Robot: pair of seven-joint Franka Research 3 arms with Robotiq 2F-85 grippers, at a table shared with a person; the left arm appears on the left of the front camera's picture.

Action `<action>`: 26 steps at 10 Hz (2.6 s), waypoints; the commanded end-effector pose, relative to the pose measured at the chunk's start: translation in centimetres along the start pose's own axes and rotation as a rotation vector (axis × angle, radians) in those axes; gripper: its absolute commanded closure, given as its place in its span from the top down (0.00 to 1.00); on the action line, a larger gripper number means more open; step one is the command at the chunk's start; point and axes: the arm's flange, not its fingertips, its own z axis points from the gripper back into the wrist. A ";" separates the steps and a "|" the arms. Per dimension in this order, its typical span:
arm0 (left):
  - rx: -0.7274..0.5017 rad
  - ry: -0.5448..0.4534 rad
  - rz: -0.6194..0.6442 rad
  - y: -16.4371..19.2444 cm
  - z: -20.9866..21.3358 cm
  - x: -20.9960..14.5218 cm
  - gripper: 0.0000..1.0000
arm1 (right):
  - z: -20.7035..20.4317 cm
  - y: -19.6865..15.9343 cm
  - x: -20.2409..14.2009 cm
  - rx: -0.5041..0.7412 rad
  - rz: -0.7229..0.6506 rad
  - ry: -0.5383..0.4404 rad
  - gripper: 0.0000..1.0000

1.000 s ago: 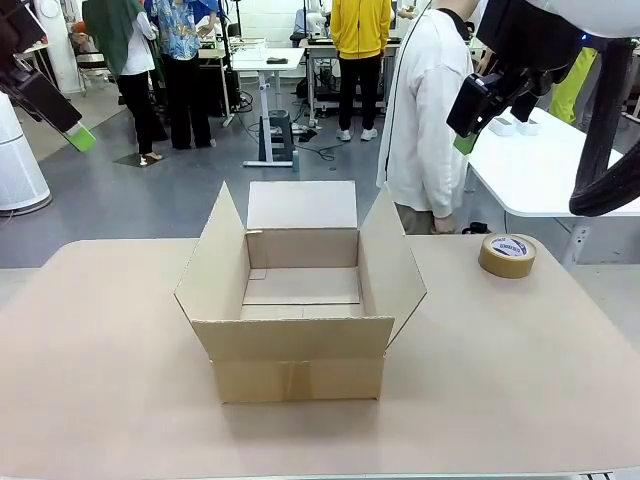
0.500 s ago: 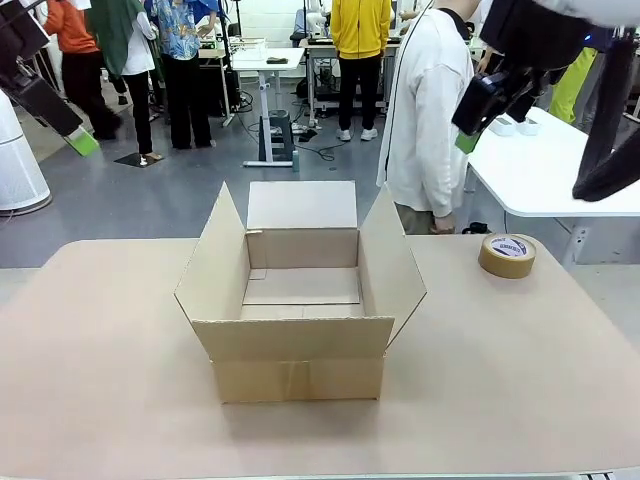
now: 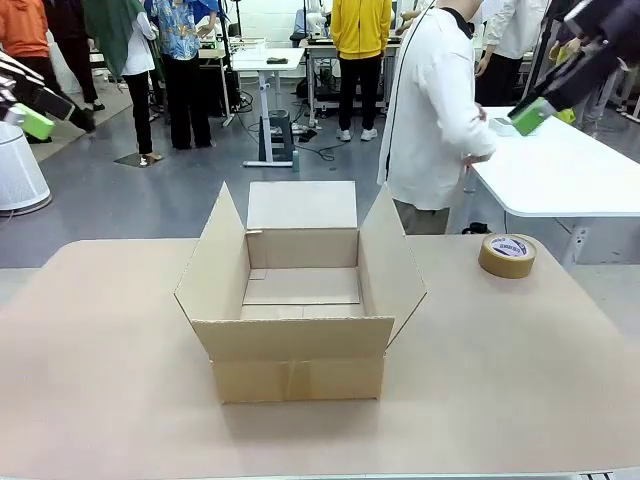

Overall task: Wrap the clocks to prevent damage.
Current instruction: Open the side flaps of the Package Box.

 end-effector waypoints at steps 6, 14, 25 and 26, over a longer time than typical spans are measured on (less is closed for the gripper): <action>0.022 -0.096 0.000 -0.5 3.0 -5.9 1.00 | 1.5 0.6 -5.6 -0.153 0.070 -0.163 1.00; 0.009 -0.077 0.042 -0.1 3.8 -5.8 1.00 | 3.1 0.0 -5.4 -0.140 0.039 -0.139 1.00; 0.017 0.017 -0.074 -0.6 4.4 -6.4 0.00 | 1.9 0.3 -4.9 -0.214 0.068 -0.045 0.00; 0.019 0.018 -0.078 -0.7 4.3 -6.4 0.00 | 1.9 0.3 -4.9 -0.219 0.070 -0.037 0.00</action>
